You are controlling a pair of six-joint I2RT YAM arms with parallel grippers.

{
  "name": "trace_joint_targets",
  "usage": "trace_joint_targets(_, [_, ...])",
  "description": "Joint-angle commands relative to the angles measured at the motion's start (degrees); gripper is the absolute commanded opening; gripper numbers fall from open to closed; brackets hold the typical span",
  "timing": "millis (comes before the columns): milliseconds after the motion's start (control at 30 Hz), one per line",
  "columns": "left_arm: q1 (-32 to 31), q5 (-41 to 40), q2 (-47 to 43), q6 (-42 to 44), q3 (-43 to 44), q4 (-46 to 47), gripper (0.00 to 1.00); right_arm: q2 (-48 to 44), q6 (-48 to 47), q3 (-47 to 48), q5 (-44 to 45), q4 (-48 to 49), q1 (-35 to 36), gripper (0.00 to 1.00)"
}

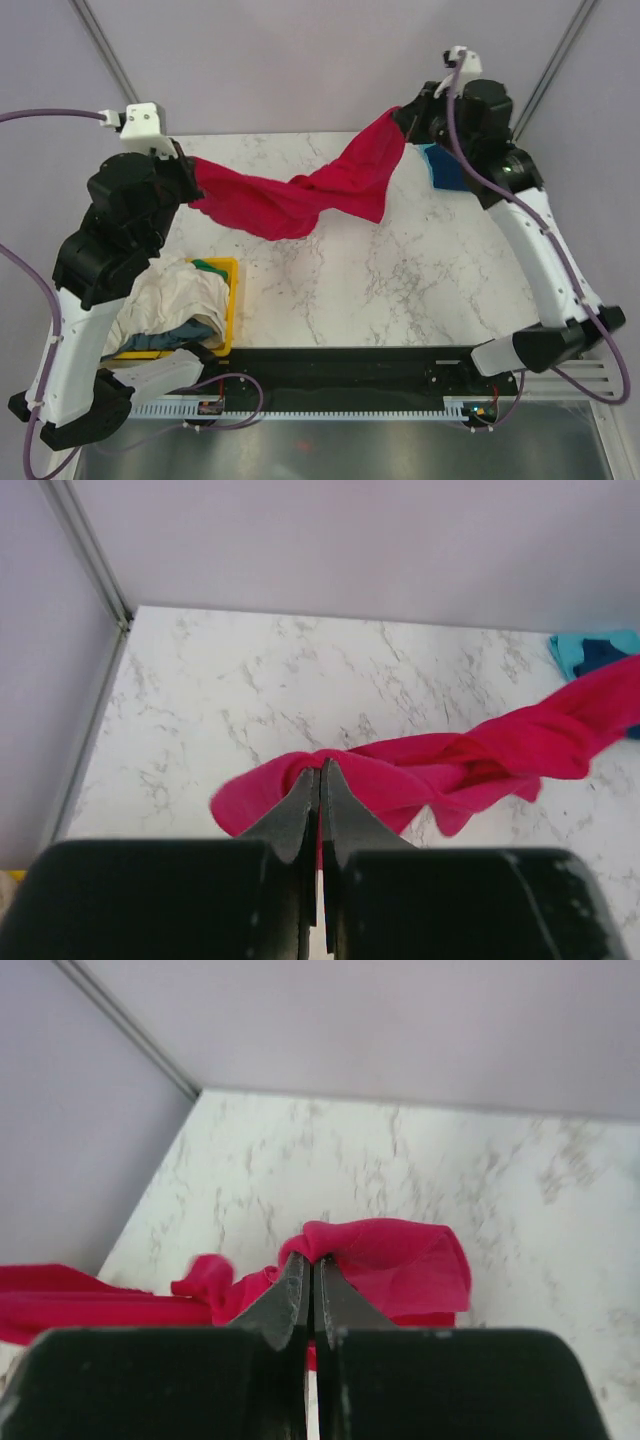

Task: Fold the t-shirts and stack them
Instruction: Flatten the tshirt out

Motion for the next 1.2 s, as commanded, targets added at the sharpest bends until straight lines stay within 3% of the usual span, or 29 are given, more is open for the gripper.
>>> trace_joint_targets(0, [0.28, -6.51, 2.01, 7.78, 8.21, 1.96, 0.02, -7.29, -6.09, 6.41, 7.20, -13.62, 0.13, 0.00])
trace_joint_targets(167, [0.28, -5.47, -0.17, 8.14, 10.08, 5.82, 0.02, -14.86, -6.88, 8.79, 14.51, -17.93, 0.04, 0.00])
trace_joint_targets(333, [0.28, -4.85, -4.05, 7.35, 2.10, 9.60, 0.02, -17.25, -7.85, 4.59, 22.68, -18.55, 0.04, 0.00])
trace_joint_targets(433, [0.28, -3.98, -4.14, 6.21, -5.81, 9.35, 0.02, -8.40, -8.82, 0.54, 17.18, -18.47, -4.25, 0.00])
trace_joint_targets(500, [0.28, -2.66, -4.23, 3.84, -12.66, 9.52, 0.02, 2.32, -6.55, 0.27, 6.99, -16.98, -10.49, 0.00])
trace_joint_targets(600, [0.37, -0.90, -2.39, 1.72, -20.49, 9.43, 0.02, 17.79, -5.83, 4.29, -5.49, -14.69, -13.50, 0.00])
trace_joint_targets(633, [0.46, -0.20, -1.60, 1.81, -22.07, 9.52, 0.02, 21.04, -6.09, 8.05, -7.35, -15.99, -13.50, 0.04])
trace_joint_targets(667, [0.63, 0.24, -0.72, 2.16, -25.05, 9.43, 0.02, 25.08, -6.09, 9.31, -8.85, -16.70, -13.41, 0.23])
trace_joint_targets(700, [0.89, 0.16, 0.16, 2.34, -26.29, 9.43, 0.02, 25.47, -6.09, 9.49, -10.60, -16.88, -13.15, 0.68])
trace_joint_targets(767, [2.30, 0.42, 1.75, 1.55, -29.63, 8.99, 0.02, 22.07, -6.62, 5.91, -7.39, -15.05, -12.45, 0.92])
trace_joint_targets(800, [2.91, 1.12, 2.01, 1.20, -30.60, 8.99, 0.02, 20.22, -6.71, 3.80, -4.93, -13.99, -12.53, 0.98])
trace_joint_targets(1000, [5.20, 7.89, 0.96, -0.91, -36.32, 12.33, 0.02, 2.74, -4.00, -15.51, -0.78, -9.96, -12.53, 0.98])
trace_joint_targets(1033, [5.38, 8.33, 1.13, -0.91, -36.85, 12.68, 0.02, 0.36, -2.24, -24.34, -2.34, -5.94, -12.62, 0.98])
trace_joint_targets(1167, [5.73, 10.61, 2.19, -1.09, -38.17, 13.48, 0.02, -10.55, 4.45, -44.17, -6.49, 1.30, -12.36, 0.96])
